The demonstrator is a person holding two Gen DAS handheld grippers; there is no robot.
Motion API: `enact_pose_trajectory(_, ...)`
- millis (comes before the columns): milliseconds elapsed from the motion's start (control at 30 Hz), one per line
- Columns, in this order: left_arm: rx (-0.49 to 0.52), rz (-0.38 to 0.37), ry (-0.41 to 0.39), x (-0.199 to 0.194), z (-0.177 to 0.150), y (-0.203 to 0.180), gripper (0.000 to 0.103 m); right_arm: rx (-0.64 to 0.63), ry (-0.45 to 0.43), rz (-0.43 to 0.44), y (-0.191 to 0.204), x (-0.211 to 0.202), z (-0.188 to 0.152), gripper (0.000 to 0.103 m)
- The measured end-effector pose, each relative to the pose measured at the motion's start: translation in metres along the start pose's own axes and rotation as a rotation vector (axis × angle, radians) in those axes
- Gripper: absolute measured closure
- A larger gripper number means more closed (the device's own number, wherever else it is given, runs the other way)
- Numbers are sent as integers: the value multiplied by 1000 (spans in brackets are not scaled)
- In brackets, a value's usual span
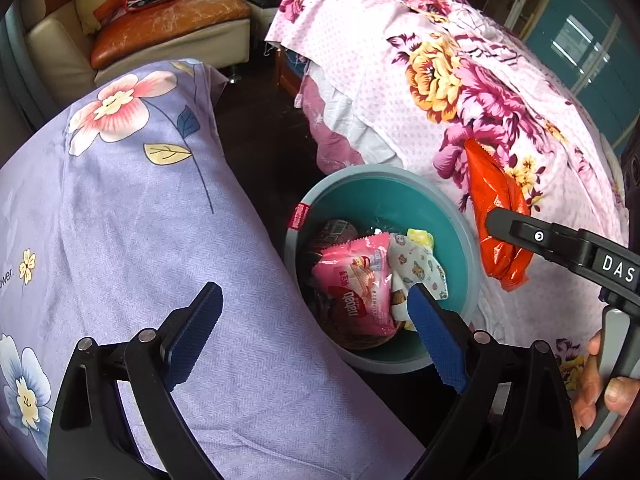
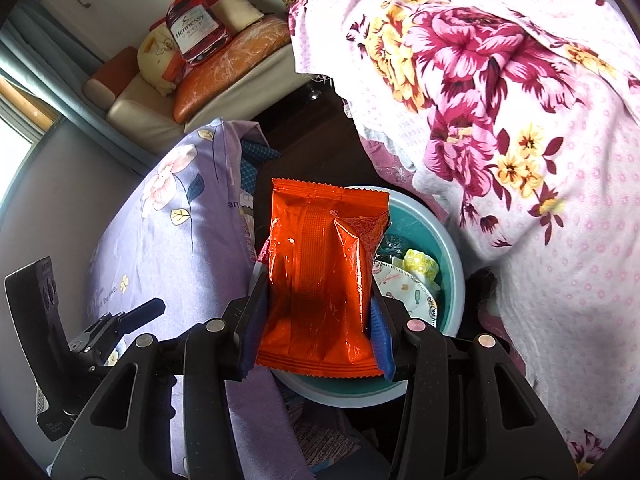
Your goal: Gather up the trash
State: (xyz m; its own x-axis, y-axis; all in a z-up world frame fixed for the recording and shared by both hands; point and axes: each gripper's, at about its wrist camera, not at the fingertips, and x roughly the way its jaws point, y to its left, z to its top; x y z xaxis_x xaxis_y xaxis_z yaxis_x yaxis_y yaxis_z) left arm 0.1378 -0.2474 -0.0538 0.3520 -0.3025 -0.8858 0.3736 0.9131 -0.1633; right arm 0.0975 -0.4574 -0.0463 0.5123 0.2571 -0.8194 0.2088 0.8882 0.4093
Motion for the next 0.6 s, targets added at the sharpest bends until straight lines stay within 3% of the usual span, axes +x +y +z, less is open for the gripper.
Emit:
enact_pose_trajectory(100,-12,4,-1,-1,-2,5,9,0,14,-3,5,4,1,44)
enact_pose_trajectory(133,-16,4,-2,-2,-2,7,9,5,13,-4,5,4,1,31)
enact_pose_trajectory(167,-18,4,-4,-3,-3,8,9,5,11,-6,6,5,1,28)
enact_pose_trajectory(300,-28,9,4,-7,-6,11,9,-18,15,-8,14,4,-4,27)
enact_pose_trajectory(533,-79,14,8,-21,-16,24,6,-75,9,-30,30,-9,-17,12)
enact_pose_trajectory(600,-93,26,-7,-31,-20,27,4,-96,0,-41,34,-15,-22,12)
